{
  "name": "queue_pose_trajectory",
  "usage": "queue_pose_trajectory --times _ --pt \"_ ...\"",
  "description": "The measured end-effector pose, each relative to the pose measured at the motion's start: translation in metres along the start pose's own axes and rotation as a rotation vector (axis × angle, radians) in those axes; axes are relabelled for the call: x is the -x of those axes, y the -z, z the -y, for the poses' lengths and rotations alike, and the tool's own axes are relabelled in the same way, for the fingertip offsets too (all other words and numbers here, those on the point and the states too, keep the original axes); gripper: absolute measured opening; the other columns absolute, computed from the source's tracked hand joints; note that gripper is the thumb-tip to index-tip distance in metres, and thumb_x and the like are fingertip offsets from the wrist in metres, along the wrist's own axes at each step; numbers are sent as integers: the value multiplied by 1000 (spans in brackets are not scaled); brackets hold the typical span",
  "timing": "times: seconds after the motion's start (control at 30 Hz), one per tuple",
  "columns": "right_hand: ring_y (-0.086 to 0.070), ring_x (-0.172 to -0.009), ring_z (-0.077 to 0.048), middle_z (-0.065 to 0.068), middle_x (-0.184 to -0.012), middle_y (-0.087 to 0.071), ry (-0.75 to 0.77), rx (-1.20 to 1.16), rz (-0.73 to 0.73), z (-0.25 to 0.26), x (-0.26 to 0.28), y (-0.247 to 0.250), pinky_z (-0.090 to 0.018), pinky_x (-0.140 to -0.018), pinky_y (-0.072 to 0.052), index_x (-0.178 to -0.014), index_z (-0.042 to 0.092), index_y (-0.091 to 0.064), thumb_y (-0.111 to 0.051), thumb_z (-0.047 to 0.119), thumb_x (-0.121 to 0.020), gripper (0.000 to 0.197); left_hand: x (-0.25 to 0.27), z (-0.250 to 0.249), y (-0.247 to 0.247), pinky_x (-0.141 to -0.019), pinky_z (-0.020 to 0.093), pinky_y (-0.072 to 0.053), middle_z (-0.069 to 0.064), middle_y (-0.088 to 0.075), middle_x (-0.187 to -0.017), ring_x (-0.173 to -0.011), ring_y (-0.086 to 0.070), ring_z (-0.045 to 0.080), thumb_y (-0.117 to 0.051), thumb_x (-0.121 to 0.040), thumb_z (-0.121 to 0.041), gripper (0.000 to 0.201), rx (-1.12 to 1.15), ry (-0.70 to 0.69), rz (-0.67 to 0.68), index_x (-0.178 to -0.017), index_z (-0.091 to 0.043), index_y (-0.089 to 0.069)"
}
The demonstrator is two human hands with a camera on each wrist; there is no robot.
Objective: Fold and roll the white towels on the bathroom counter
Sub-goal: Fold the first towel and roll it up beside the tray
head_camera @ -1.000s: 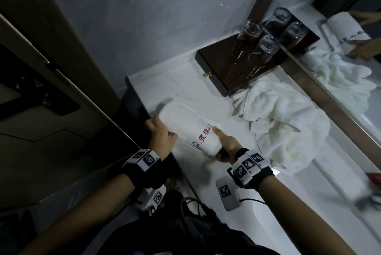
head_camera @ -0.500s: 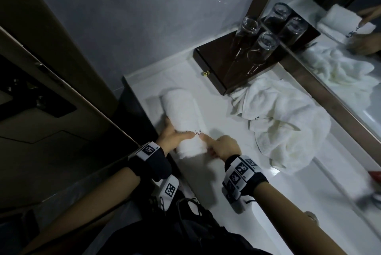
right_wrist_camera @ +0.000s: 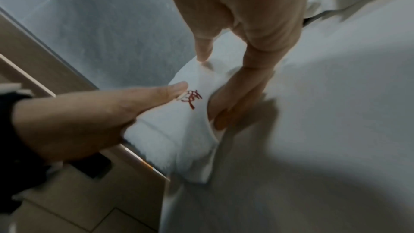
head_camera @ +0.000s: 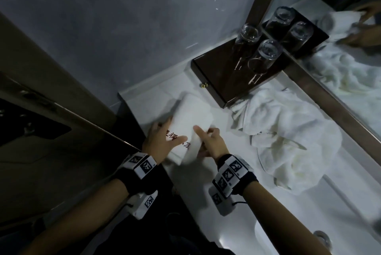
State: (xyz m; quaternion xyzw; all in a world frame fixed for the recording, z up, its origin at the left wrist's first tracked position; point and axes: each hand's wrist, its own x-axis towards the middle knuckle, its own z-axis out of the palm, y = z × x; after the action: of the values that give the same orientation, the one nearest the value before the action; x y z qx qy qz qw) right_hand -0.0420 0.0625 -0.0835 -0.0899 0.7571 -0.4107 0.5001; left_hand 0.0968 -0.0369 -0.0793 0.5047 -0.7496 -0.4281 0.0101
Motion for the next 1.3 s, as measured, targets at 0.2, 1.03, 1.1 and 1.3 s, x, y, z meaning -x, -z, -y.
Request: queue_pose_trajectory --times 0.2,1.03,1.1,1.3 --pt "-66 -82 -32 -10 -112 -50 -66 24 14 46 -25 -20 -36 -55 -59 -136 8 -18 -69 56 -72 95 -25 5 19 -96 44 -47 14 -54 -122 -111 -54 31 -71 -75 -46 75 103 13 89 -137 -22 -35" --pt "-61 -96 -22 -8 -101 -67 159 63 -104 75 -77 -48 -33 -92 -47 -132 22 -45 -57 38 -90 47 -104 18 60 -59 33 -53 7 -62 -43 -41 -58 22 -51 -90 -44 57 150 157 91 -49 -6 -60" --pt "-60 -95 -19 -5 -103 -66 224 131 -137 66 -66 -34 -26 -88 -46 -127 21 -51 -56 33 -91 39 -100 18 54 -51 25 -50 4 -59 -37 -35 -56 17 -44 -94 -42 61 184 191 129 -50 -1 -57" --pt "-58 -91 -16 -11 -105 -65 434 247 -305 34 -29 21 3 -71 -39 -116 6 -58 -54 7 -91 25 -76 -2 18 -32 10 -36 10 -57 -54 -32 -51 5 -38 -96 -13 38 295 168 230 -63 -2 -53"
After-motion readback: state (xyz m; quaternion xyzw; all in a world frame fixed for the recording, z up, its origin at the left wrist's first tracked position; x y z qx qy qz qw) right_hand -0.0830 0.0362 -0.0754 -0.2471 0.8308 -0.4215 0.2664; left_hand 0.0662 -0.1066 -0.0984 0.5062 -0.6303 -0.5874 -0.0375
